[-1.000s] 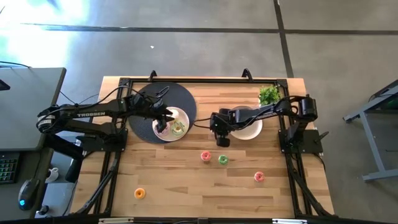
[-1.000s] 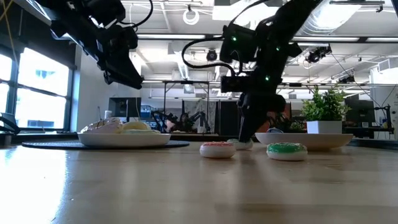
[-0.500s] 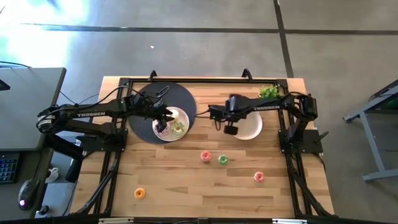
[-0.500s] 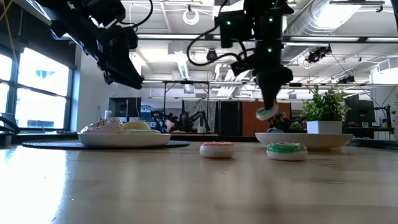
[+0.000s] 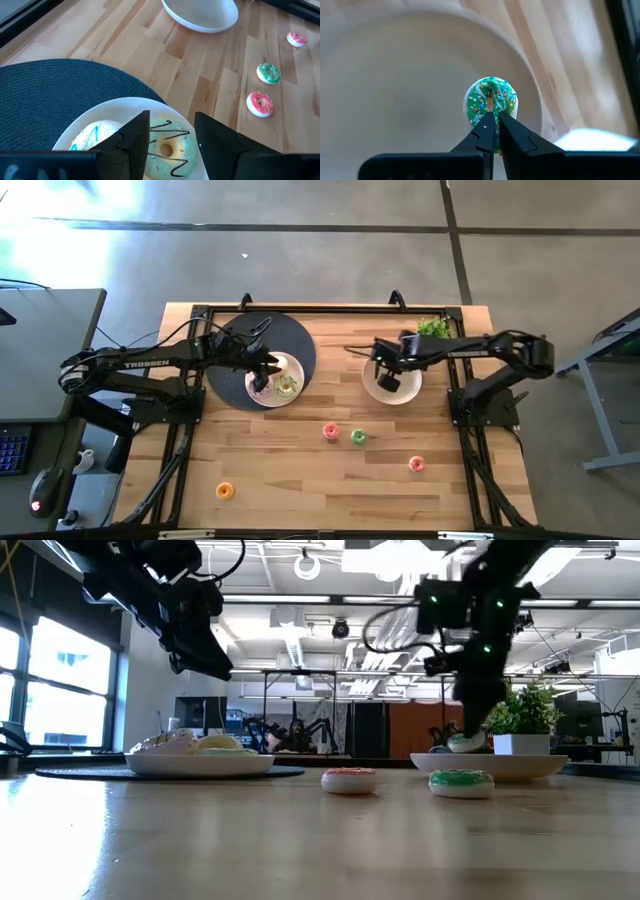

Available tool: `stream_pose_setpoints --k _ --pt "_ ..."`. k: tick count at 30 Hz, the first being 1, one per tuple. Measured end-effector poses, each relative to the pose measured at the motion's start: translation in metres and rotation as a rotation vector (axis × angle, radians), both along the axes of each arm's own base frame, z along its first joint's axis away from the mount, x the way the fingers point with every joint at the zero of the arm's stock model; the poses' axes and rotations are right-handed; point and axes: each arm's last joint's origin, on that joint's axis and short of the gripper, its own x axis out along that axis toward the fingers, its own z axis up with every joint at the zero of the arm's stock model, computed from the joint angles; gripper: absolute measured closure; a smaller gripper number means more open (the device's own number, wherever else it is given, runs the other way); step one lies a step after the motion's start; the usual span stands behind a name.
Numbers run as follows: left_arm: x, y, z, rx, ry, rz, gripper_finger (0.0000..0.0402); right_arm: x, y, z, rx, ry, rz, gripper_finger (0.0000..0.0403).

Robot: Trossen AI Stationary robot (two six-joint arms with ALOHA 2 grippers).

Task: Pick & Place donuts
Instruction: Put the top small green donut on the right white plate, then put the small green donut on the right white plate

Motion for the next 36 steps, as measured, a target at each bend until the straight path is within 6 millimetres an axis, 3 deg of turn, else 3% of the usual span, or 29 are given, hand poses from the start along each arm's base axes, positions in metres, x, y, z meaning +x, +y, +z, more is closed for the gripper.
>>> stream_pose_setpoints --k 4,9,17,23,28,36 --pt "0.000 0.000 0.000 0.000 0.001 0.000 0.0247 -0.019 -0.002 -0.016 0.011 -0.003 -0.033 0.0372" --pt "0.000 0.000 0.000 0.000 0.001 0.001 0.0247 -0.029 -0.002 -0.029 -0.002 -0.037 0.004 0.0341" --pt "0.000 0.000 0.000 -0.028 -0.005 0.010 0.0247 -0.022 -0.003 -0.017 0.010 -0.107 0.049 0.0281" --pt "0.001 -0.004 0.000 -0.073 -0.024 -0.109 0.0247 -0.002 0.004 0.004 0.066 -0.229 0.129 0.0261" --pt "0.000 -0.003 0.000 -0.053 -0.018 -0.084 0.0247 0.020 0.027 0.013 0.189 -0.445 0.277 0.0261" --pt "0.000 -0.001 0.000 -0.026 -0.008 -0.045 0.0247 0.040 0.098 0.008 0.376 -0.561 0.619 0.0261"
